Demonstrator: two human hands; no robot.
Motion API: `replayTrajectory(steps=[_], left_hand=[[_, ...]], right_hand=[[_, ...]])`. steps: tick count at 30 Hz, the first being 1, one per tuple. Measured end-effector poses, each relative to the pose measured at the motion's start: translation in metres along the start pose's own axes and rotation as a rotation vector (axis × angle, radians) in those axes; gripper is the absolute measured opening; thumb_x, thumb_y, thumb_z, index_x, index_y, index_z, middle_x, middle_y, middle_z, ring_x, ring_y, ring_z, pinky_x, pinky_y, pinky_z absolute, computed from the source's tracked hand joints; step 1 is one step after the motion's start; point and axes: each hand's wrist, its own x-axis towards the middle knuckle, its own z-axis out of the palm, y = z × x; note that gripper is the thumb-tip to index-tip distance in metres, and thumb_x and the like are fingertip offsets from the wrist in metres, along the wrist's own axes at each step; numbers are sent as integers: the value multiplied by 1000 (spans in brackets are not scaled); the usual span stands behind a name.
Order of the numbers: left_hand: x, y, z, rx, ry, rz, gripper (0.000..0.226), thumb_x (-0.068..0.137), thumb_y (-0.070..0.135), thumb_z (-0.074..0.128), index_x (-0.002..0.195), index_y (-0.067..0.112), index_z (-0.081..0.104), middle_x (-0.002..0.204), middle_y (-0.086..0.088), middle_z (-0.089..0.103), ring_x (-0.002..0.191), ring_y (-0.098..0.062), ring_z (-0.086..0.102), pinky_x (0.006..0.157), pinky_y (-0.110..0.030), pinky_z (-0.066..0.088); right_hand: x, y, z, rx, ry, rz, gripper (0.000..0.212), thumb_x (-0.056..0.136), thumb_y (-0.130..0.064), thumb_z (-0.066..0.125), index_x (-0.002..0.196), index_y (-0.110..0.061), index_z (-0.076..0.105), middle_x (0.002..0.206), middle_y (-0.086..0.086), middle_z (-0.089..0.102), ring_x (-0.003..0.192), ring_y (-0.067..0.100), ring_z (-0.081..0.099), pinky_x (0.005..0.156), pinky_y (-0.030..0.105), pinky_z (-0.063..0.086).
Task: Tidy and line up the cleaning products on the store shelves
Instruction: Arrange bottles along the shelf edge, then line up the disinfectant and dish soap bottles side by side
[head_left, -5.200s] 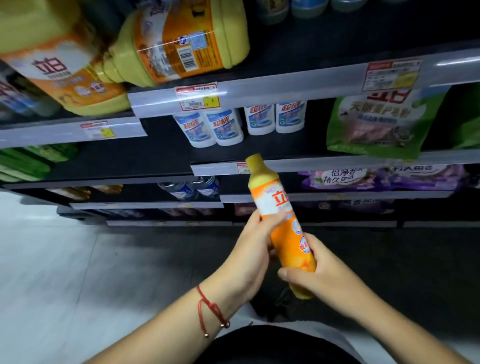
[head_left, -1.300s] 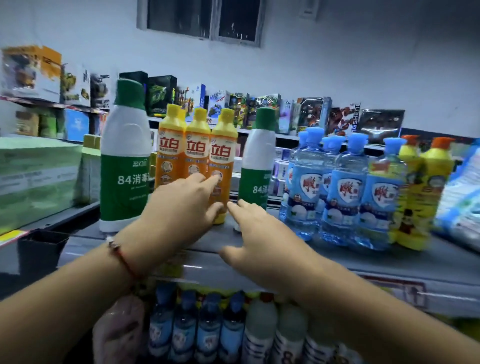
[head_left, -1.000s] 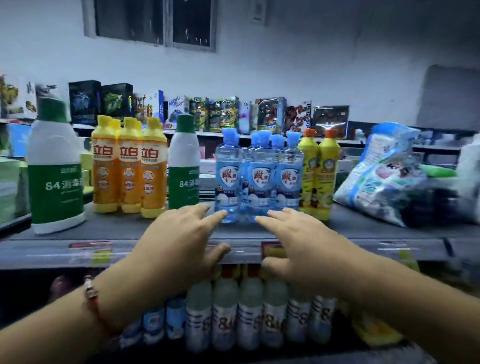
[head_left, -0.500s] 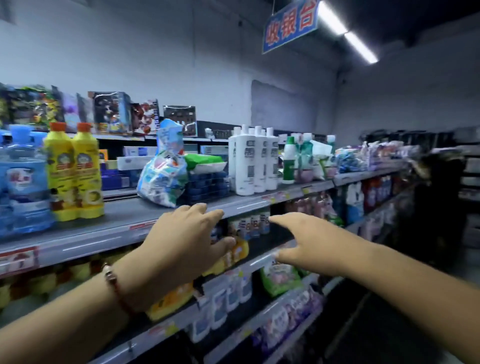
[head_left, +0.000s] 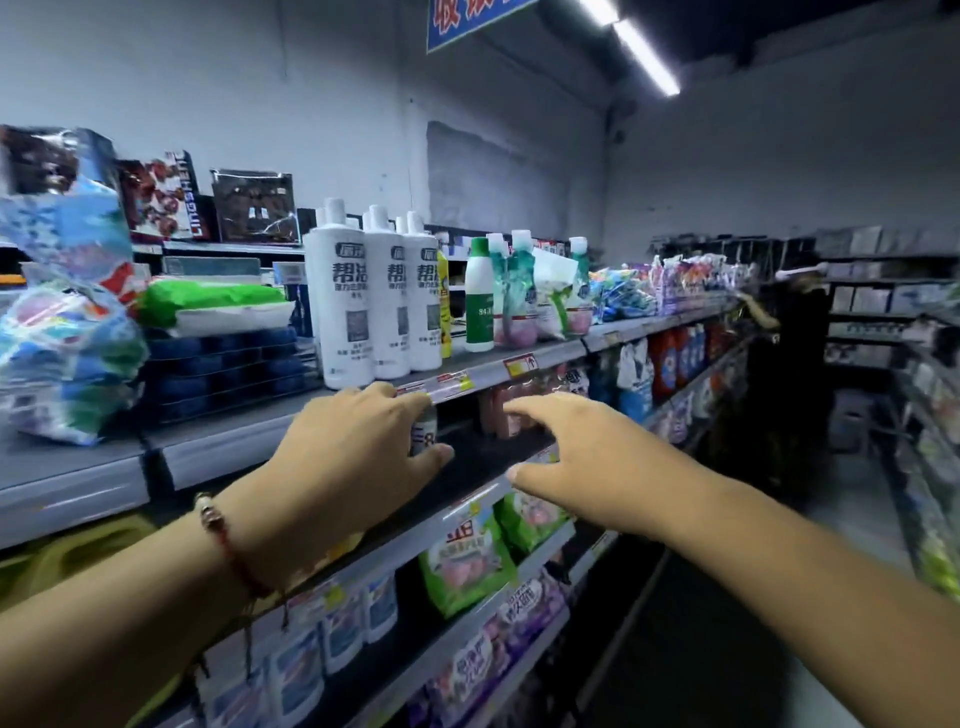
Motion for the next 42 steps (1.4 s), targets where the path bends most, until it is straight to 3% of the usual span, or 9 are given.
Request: replayTrajectory(steps=[11, 18, 25, 30, 32, 33, 35, 38, 42], left_hand=[[181, -4, 89, -36, 147, -78, 60, 95, 64, 44, 143, 30, 47, 136, 1, 58, 121, -24, 57, 91, -40, 53], [247, -3, 119, 53, 134, -158, 53, 94, 62, 44, 135, 30, 51, 128, 5, 59, 113, -22, 59, 78, -37, 52], [283, 12, 138, 138, 102, -286, 49, 96, 61, 42, 133, 31, 51, 127, 5, 59, 114, -22, 58, 87, -39, 53], [300, 21, 147, 166, 129, -371, 52, 96, 61, 42, 143, 36, 45, 134, 12, 55, 121, -16, 55, 93, -36, 51], [303, 25, 152, 165, 131, -424, 51, 96, 60, 44, 142, 37, 46, 135, 13, 55, 122, -16, 55, 93, -36, 51], [304, 27, 155, 171, 128, -450, 51, 96, 60, 44, 142, 37, 46, 136, 13, 55, 122, -16, 54, 93, -36, 51], [306, 32, 158, 188, 113, -499, 50, 97, 60, 43, 142, 38, 46, 136, 14, 54, 122, -15, 54, 91, -33, 50], [306, 36, 163, 186, 97, -564, 47, 96, 60, 43, 139, 39, 47, 133, 15, 55, 119, -13, 54, 87, -31, 48], [298, 35, 163, 107, 157, -632, 50, 95, 59, 49, 141, 40, 49, 131, 18, 57, 119, -9, 56, 90, -31, 50]], right_hand=[[194, 112, 36, 6, -17, -90, 60, 95, -42, 60, 150, -34, 38, 150, -9, 43, 135, 15, 44, 109, 37, 42], [312, 167, 45, 290, 47, -52, 56, 89, -42, 69, 141, -29, 53, 140, -2, 57, 125, 16, 55, 105, 31, 43], [452, 171, 83, 609, -33, 20, 64, 89, -31, 69, 147, -16, 45, 133, 9, 61, 118, 28, 60, 99, 37, 49], [533, 157, 123, 655, -59, -42, 35, 88, -35, 68, 115, -15, 58, 108, 7, 67, 99, 27, 63, 77, 30, 42], [542, 157, 133, 615, -96, -71, 30, 92, -31, 65, 120, -20, 64, 119, 8, 67, 103, 29, 64, 76, 32, 46], [546, 160, 136, 644, 109, -135, 29, 94, -32, 64, 120, -20, 67, 118, 9, 68, 102, 30, 65, 75, 33, 48], [542, 161, 133, 809, -53, -119, 38, 95, -35, 63, 124, -10, 64, 119, 13, 67, 108, 32, 65, 80, 33, 48], [548, 168, 130, 756, 28, -176, 52, 84, -45, 74, 113, -3, 62, 104, 11, 66, 100, 26, 66, 77, 27, 44], [520, 176, 114, 963, -38, -146, 41, 78, -42, 77, 100, -11, 63, 94, 6, 67, 83, 24, 62, 68, 32, 48]])
